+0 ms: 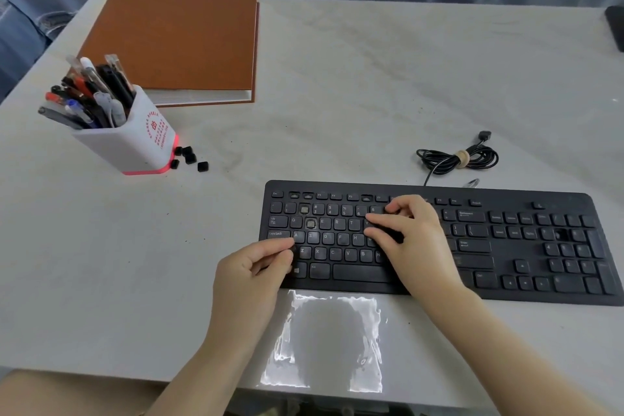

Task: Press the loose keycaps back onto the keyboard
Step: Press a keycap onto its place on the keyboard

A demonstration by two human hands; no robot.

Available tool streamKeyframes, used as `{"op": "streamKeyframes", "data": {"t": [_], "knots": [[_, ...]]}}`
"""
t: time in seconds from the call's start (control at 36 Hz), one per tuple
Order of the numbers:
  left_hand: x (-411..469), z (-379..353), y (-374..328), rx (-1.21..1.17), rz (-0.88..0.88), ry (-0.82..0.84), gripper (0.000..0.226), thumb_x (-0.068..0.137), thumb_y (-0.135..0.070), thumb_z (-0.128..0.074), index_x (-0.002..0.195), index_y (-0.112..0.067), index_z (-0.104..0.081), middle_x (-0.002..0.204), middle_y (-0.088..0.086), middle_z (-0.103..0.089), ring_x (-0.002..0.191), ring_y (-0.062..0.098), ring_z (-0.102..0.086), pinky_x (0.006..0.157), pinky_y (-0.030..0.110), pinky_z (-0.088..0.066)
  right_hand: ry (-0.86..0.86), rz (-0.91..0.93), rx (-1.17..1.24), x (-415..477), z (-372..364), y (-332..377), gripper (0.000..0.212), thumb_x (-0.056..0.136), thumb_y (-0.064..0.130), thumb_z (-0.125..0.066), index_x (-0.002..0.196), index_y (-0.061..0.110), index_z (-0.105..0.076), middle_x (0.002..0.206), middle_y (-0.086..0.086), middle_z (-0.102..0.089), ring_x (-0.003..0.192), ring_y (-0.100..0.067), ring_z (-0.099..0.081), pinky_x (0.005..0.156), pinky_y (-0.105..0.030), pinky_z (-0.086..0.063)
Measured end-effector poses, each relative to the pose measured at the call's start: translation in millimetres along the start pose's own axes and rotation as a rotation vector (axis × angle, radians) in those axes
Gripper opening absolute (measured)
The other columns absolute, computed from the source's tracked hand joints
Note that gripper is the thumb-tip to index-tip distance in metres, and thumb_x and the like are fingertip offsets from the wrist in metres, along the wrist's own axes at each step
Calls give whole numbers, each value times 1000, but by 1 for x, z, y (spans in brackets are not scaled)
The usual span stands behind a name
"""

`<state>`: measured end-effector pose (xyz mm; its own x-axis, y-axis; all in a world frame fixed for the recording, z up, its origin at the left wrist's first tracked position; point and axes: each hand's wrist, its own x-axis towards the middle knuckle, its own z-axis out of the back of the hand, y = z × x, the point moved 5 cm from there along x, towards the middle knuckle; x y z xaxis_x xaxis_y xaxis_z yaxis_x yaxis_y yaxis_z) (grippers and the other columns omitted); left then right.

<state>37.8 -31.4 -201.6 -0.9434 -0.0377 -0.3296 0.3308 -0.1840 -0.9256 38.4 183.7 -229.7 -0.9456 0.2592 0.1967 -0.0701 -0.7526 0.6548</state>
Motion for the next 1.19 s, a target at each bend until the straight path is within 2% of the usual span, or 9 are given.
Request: {"op": "streamKeyframes", "data": {"t": [0.31, 0.42, 0.53, 0.67, 0.83, 1.0, 1.08, 1.14, 1.19], "knots": [[2, 2, 0, 25, -16, -2, 32, 82, 4, -66, 80, -28, -71, 73, -14, -72, 69, -1, -66, 65, 6, -47, -55, 185, -166, -2, 1, 9, 14, 70, 10, -80, 82, 14, -75, 81, -2, -58, 78, -14, -41, 47, -35, -49], [2, 1, 1, 11, -6, -12, 26, 80, 1, -68, 79, -24, -72, 72, -11, -72, 68, 2, -67, 65, 7, -48, -106, 198, -188, -6, 0, 10, 6, 78, 15, -72, 83, 15, -75, 84, -3, -60, 80, -15, -43, 48, -30, -47], [3, -2, 0, -1, 21, -18, 20, 79, -2, -71, 80, -22, -71, 72, -11, -72, 69, 5, -68, 63, 9, -50, -162, 284, -316, -12, -4, 14, 26, 85, 23, -52, 90, 10, -74, 92, -10, -65, 85, -22, -47, 56, -33, -52], [4, -3, -3, -8, 17, -21, 19, 76, -3, -73, 76, -22, -73, 72, -6, -73, 74, 9, -70, 74, 19, -52, -131, 329, -407, -16, 0, 14, 31, 88, 28, -47, 96, 12, -72, 109, -15, -64, 98, -27, -50, 69, -39, -49], [6, -7, -10, -49, -41, 11, 20, 76, 7, -70, 73, -13, -72, 82, -13, -74, 78, 0, -68, 65, 6, -47, -84, 358, -459, -16, -3, 17, 33, 88, 29, -45, 92, 12, -73, 109, -13, -65, 102, -26, -48, 70, -37, -46], [3, -10, -24, -26, -163, 44, 24, 73, 10, -71, 71, -14, -71, 80, -9, -74, 74, 4, -68, 66, 9, -49, 1, 208, -264, -15, 0, 12, 28, 84, 28, -52, 95, 14, -73, 110, -10, -63, 108, -21, -44, 83, -40, -44], [0, -10, -29, -11, -220, 50, 25, 72, 10, -72, 75, -15, -72, 81, -9, -74, 71, 5, -67, 65, 9, -49, 26, -16, 36, -15, 3, 20, 14, 83, 17, -67, 94, 16, -74, 109, 0, -59, 107, -7, -41, 97, -17, -29], [-1, -10, -30, 13, -257, 49, 26, 72, 9, -73, 76, -17, -71, 81, -9, -74, 71, 6, -67, 65, 9, -49, 80, -145, 245, -15, 6, 34, 14, 82, 16, -68, 90, 26, -73, 101, 13, -59, 97, 4, -46, 88, -2, -29], [-2, -10, -31, 51, -294, 43, 28, 71, 8, -74, 77, -19, -71, 80, -9, -73, 71, 6, -67, 66, 10, -49, 154, -263, 485, -16, 7, 47, 19, 81, 14, -69, 82, 33, -69, 87, 15, -66, 82, 5, -56, 76, -5, -40]]}}
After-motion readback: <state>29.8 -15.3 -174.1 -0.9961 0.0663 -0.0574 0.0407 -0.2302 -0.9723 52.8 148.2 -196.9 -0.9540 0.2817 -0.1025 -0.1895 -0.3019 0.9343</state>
